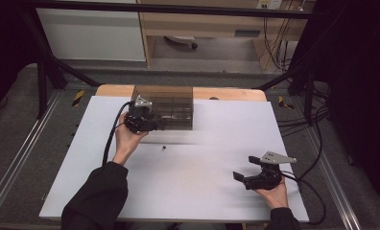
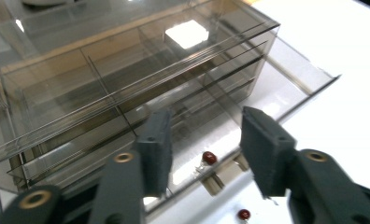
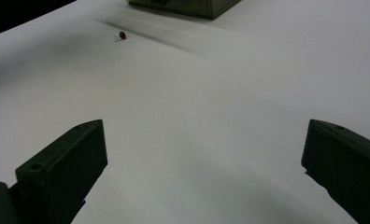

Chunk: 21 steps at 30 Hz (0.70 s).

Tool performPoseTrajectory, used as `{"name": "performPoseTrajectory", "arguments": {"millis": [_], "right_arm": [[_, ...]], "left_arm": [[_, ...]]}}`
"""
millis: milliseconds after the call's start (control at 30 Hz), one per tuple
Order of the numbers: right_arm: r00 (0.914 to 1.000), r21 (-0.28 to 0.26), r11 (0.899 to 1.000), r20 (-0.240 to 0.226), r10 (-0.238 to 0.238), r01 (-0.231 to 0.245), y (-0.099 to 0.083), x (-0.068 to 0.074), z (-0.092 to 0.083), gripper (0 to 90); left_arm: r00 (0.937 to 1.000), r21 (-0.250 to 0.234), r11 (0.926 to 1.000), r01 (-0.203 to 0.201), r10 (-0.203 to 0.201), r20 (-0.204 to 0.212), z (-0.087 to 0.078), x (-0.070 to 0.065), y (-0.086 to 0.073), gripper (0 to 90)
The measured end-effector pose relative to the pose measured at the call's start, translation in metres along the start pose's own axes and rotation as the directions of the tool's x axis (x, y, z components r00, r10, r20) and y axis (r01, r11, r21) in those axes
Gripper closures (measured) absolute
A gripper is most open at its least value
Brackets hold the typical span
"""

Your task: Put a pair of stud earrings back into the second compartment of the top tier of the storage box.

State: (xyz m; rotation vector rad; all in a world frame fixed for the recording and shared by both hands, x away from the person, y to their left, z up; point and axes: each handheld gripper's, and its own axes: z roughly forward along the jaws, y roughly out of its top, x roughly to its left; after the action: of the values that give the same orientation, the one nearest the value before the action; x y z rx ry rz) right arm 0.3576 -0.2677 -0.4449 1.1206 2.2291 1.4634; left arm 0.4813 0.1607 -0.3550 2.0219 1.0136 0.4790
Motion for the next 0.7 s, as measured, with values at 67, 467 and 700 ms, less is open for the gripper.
{"name": "performPoseTrajectory", "arguments": {"millis": [67, 467, 700], "right_arm": [[1.0, 0.0, 1.0, 0.0, 0.003, -0.003, 0.0, 0.0, 0.0, 0.7], [1.0, 0.001, 1.0, 0.001, 0.002, -0.002, 0.0, 0.0, 0.0, 0.6], [1.0, 0.005, 1.0, 0.003, 0.004, -0.004, 0.0, 0.0, 0.0, 0.6]], "left_arm": [[0.9999, -0.007, 0.9999, -0.016, 0.016, -0.005, -0.005, -0.002, -0.002, 44.3], [0.9985, -0.026, 0.9983, -0.052, 0.053, 0.018, -0.025, -0.015, -0.025, 19.6], [0.9976, -0.011, 0.9978, -0.066, 0.066, 0.02, -0.025, -0.019, -0.043, 10.0]]}}
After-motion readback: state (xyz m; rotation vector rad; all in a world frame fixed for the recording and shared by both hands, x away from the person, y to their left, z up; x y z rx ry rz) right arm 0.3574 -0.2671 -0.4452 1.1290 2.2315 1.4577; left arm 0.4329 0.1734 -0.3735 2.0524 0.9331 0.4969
